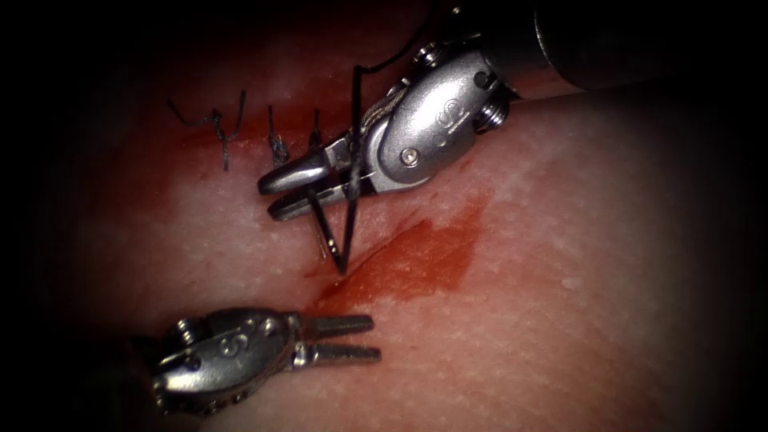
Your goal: Wound Closure
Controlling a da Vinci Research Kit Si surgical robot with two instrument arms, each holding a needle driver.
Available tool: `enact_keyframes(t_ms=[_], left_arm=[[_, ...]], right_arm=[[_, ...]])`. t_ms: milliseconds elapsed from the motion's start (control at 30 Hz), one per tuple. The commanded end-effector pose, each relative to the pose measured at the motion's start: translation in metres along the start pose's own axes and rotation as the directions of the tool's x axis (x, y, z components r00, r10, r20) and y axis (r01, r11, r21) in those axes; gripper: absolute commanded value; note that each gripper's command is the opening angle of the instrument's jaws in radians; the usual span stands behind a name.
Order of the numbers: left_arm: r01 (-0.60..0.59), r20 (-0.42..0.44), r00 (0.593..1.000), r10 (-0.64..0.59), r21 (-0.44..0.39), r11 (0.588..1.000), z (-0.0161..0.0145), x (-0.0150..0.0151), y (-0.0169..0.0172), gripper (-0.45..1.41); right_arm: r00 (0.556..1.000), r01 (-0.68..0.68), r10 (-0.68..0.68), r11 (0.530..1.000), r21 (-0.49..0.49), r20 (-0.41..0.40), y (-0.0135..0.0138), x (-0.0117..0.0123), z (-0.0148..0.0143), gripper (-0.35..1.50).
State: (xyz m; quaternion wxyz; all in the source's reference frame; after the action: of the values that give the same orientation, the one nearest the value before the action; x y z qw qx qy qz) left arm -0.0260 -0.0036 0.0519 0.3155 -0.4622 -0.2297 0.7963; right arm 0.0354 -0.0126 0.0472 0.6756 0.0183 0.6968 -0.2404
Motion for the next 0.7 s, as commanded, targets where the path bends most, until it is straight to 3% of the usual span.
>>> enact_keyframes(t_ms=[33, 233, 300, 500, 700], left_arm=[[0.001, 0.000, 1.000, -0.001, -0.002, 1.000, 0.0008, -0.0006, 0.0002, 0.36], [0.002, -0.001, 1.000, -0.002, 0.010, 1.000, 0.0008, -0.0005, 0.0001, 0.36], [0.003, -0.002, 1.000, -0.003, 0.019, 1.000, 0.0012, -0.0005, 0.0001, 0.28], [-0.006, 0.015, 1.000, 0.006, 0.019, 1.000, 0.0041, -0.0027, 0.0002, 0.24], [0.017, 0.063, 0.998, -0.019, 0.023, 1.000, 0.0040, -0.0054, -0.0005, 0.28]], right_arm=[[1.000, -0.002, 0.002, 1.000, 0.005, -0.002, -0.0005, -0.0006, 0.0009, -0.35], [1.000, -0.015, 0.015, 1.000, -0.001, -0.003, -0.0004, -0.0005, 0.0009, -0.35], [1.000, -0.022, 0.022, 1.000, -0.014, 0.000, 0.0004, -0.0005, 0.0007, -0.35], [0.992, -0.127, 0.128, 0.991, -0.047, 0.008, 0.0034, -0.0008, 0.0010, -0.35], [0.968, -0.252, 0.253, 0.966, -0.050, 0.005, 0.0050, -0.0016, 0.0024, -0.35]])
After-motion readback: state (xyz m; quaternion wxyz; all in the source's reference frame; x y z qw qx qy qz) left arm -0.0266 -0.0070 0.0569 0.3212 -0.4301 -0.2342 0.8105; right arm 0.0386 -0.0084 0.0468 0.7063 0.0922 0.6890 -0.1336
